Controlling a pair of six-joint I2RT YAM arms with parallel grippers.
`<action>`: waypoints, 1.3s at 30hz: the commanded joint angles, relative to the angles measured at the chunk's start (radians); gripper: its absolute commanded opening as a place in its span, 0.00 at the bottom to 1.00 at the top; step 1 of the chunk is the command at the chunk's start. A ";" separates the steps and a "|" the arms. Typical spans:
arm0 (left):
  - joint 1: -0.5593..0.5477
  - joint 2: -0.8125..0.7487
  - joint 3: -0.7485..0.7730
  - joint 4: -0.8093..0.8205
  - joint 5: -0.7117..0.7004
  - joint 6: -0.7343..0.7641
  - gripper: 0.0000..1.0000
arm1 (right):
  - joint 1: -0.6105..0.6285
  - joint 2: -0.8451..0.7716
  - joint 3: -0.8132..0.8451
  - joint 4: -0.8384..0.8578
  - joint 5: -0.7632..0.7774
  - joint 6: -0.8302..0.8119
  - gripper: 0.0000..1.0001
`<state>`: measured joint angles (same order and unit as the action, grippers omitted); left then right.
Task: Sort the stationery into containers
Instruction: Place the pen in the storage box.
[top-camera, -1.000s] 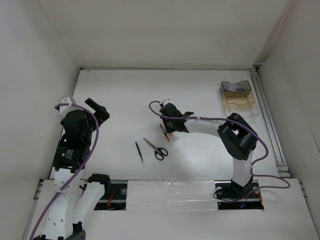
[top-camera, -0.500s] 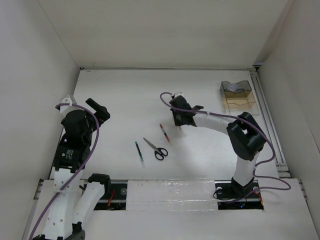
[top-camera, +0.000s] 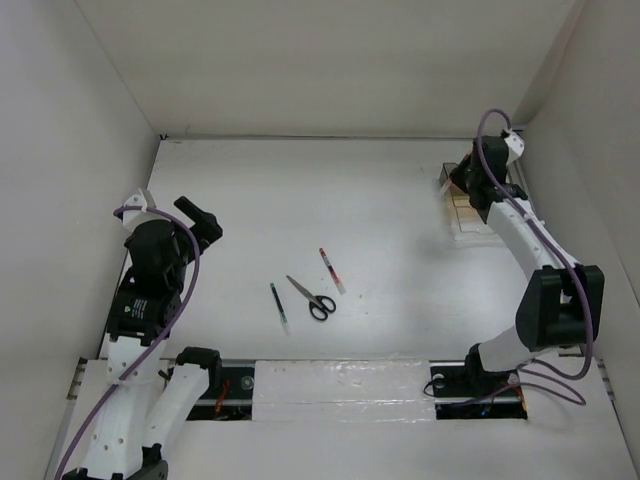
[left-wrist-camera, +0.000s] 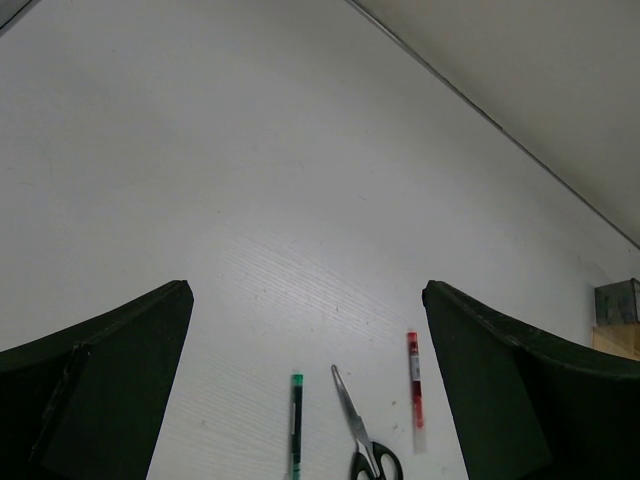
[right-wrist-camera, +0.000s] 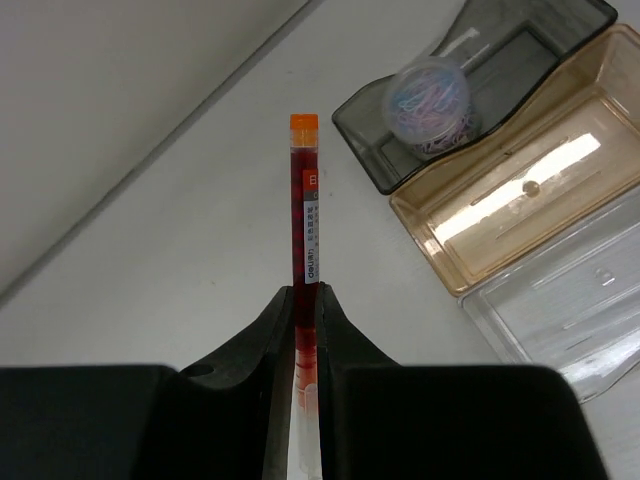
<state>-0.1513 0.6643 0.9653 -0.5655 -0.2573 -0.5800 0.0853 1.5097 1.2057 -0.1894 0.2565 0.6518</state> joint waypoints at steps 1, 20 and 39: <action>-0.007 0.000 0.000 0.038 0.004 0.012 1.00 | -0.045 0.004 -0.020 0.080 -0.059 0.184 0.00; -0.007 0.103 0.000 0.036 0.016 0.022 1.00 | -0.240 0.168 -0.043 0.159 -0.011 0.450 0.00; -0.007 0.084 0.000 0.046 0.046 0.031 1.00 | -0.291 0.290 -0.032 0.202 0.010 0.502 0.00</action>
<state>-0.1516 0.7597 0.9615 -0.5644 -0.2199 -0.5617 -0.1905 1.7710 1.1309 -0.0360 0.2543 1.1419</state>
